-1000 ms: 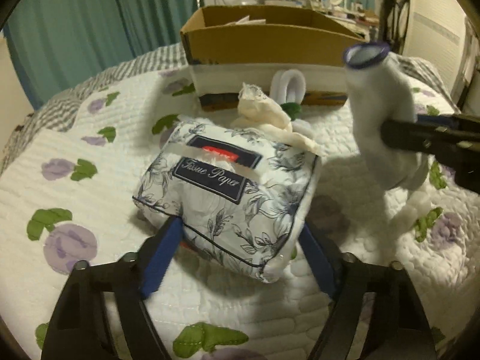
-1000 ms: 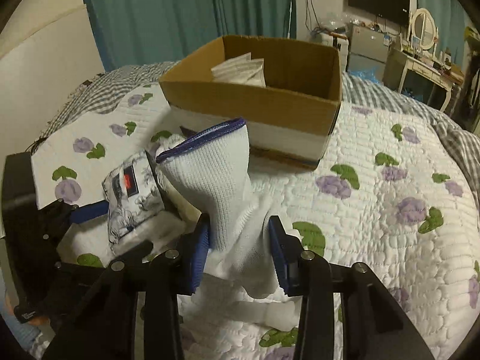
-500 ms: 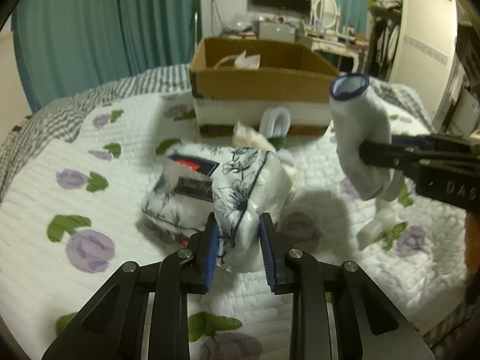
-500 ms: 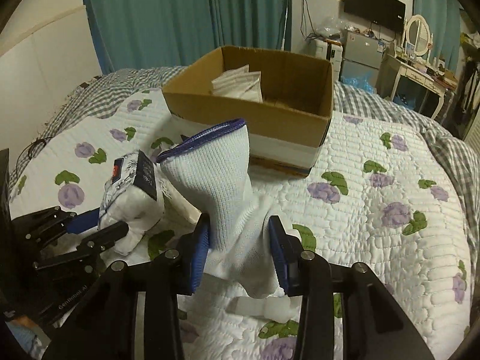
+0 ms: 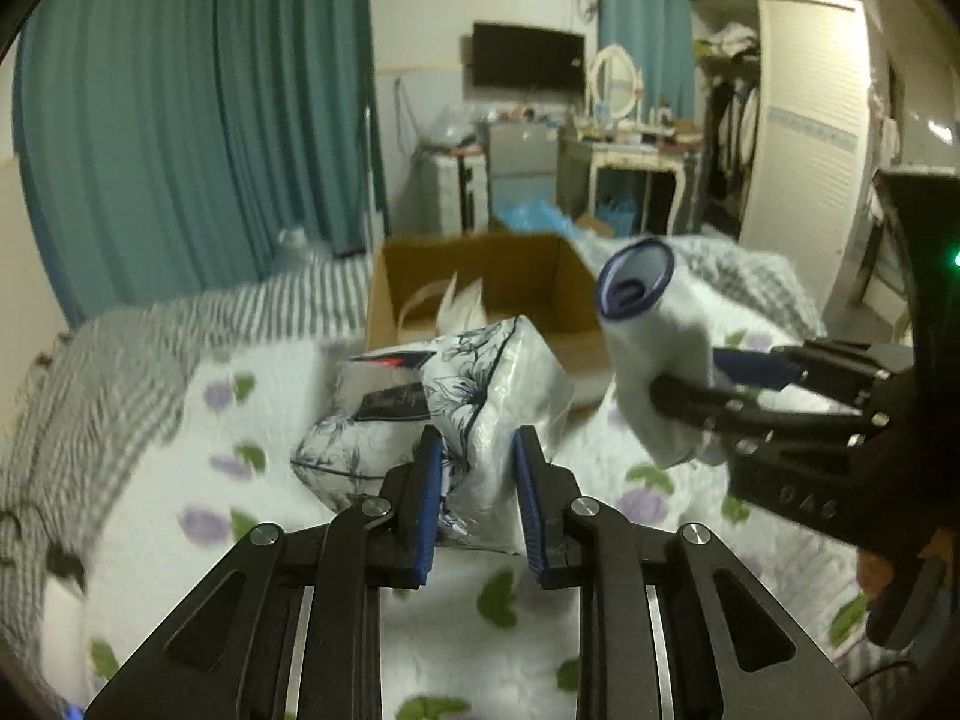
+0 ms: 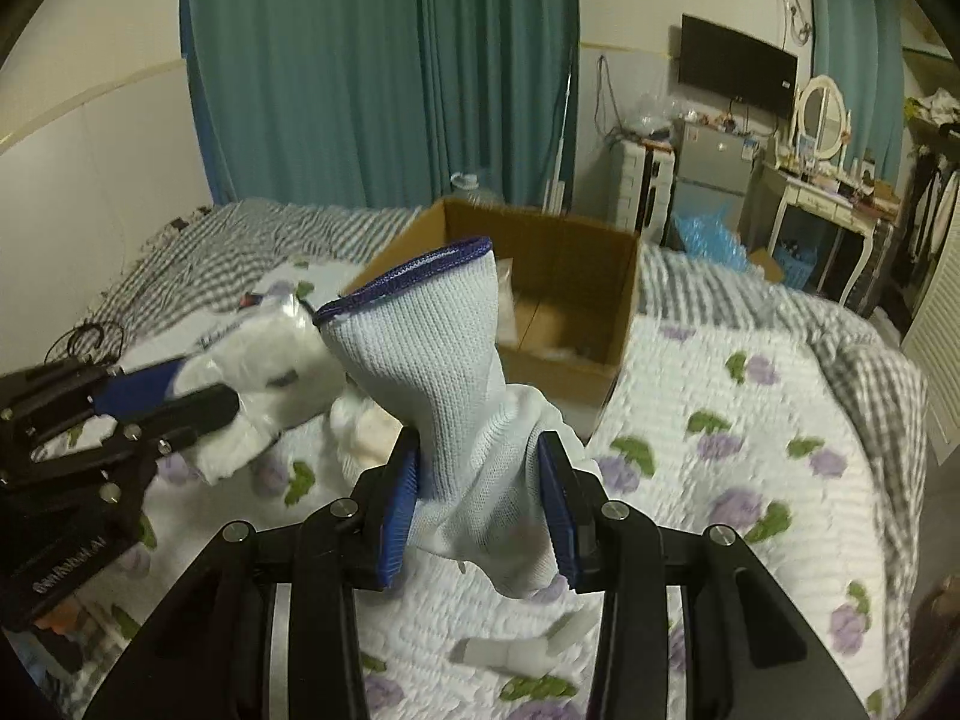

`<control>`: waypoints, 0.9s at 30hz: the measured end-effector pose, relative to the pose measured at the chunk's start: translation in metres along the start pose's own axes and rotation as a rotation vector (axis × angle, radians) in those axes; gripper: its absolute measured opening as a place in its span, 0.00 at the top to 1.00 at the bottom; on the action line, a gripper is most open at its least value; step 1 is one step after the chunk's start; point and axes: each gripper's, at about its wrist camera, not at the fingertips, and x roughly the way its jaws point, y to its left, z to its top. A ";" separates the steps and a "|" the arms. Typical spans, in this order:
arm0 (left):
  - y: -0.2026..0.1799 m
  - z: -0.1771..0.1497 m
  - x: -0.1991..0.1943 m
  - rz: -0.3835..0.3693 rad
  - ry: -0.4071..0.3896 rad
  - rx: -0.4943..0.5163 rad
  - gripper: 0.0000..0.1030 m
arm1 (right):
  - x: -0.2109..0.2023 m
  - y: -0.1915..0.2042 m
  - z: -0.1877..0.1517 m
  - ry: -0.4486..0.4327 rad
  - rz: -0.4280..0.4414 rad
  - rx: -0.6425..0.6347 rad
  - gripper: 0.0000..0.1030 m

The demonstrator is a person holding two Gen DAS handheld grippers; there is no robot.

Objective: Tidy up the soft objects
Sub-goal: 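Grasp the floral tissue pack with the left tool while the right carries socks to the box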

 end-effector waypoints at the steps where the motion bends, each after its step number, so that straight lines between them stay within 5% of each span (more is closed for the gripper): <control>1: -0.001 0.009 -0.001 0.001 -0.017 0.008 0.78 | -0.002 -0.003 0.008 -0.011 -0.006 0.000 0.63; 9: -0.004 0.080 0.009 0.030 -0.106 0.093 0.78 | -0.004 -0.025 0.084 -0.098 -0.042 -0.025 0.63; 14: -0.004 0.114 0.048 0.026 -0.102 0.140 0.78 | 0.022 -0.039 0.127 -0.110 -0.070 -0.039 0.63; 27: 0.005 0.109 0.185 -0.021 0.041 0.152 0.74 | 0.155 -0.073 0.129 0.045 -0.030 -0.010 0.63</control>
